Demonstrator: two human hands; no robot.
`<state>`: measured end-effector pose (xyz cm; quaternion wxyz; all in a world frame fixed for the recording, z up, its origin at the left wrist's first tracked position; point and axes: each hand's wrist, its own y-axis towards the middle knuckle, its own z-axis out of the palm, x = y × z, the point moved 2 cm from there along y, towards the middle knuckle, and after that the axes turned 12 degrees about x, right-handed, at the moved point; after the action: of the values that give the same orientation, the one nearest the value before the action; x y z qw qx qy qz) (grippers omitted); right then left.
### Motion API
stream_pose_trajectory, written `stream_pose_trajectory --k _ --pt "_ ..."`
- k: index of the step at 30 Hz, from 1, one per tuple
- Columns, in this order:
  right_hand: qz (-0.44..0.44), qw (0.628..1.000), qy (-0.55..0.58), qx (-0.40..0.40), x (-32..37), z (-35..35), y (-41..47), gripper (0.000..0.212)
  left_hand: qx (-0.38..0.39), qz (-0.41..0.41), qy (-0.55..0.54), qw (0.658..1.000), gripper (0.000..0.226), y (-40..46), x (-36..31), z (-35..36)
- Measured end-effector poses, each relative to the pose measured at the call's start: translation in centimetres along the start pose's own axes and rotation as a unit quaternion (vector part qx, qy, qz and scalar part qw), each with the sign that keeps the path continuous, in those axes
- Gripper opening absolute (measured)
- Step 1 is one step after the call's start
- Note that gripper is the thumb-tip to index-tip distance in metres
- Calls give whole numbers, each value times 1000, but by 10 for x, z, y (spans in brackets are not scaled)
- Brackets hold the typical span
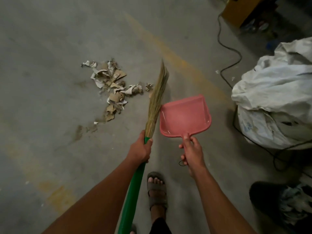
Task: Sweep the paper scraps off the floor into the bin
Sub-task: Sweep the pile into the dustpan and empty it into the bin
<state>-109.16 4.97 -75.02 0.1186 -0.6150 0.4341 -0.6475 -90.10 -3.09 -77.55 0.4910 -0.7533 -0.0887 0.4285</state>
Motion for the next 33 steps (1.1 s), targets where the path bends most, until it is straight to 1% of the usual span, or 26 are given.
stream_pose_trajectory --k 5,8,11,12,16,17,19,21,23,27,30,33 --pt "6 999 -34 -12 19 -7 59 43 -2 -19 -28 999 67 70 -36 7" --pt "4 998 -56 -18 23 -12 90 42 -11 -30 -60 998 63 107 -49 14" --pt "6 997 -83 -6 20 -10 112 39 -37 -70 -81 994 74 145 -25 20" --pt "7 996 -94 2 18 -8 115 38 -55 -79 -90 991 75 149 -16 20" --pt "18 995 -99 29 8 9 118 37 -105 -90 -108 985 55 94 -23 8" --pt "21 995 -95 37 6 14 115 38 -122 -94 -106 982 55 85 -16 8" --pt "26 994 -94 52 2 25 109 40 -150 -93 -121 977 63 68 -1 7" --pt "30 993 -94 63 0 37 102 42 -152 -90 -145 974 70 57 11 8" --pt "36 992 -96 69 0 47 96 41 -149 -77 -150 974 72 50 20 8" --pt "32 991 -103 76 9 65 89 42 -142 -30 -173 974 61 28 0 -9" --pt "22 991 -110 80 18 76 89 41 -138 6 -184 973 49 34 -19 -31" --pt "15 990 -117 78 24 86 93 38 -151 36 -184 971 47 53 -37 -61"
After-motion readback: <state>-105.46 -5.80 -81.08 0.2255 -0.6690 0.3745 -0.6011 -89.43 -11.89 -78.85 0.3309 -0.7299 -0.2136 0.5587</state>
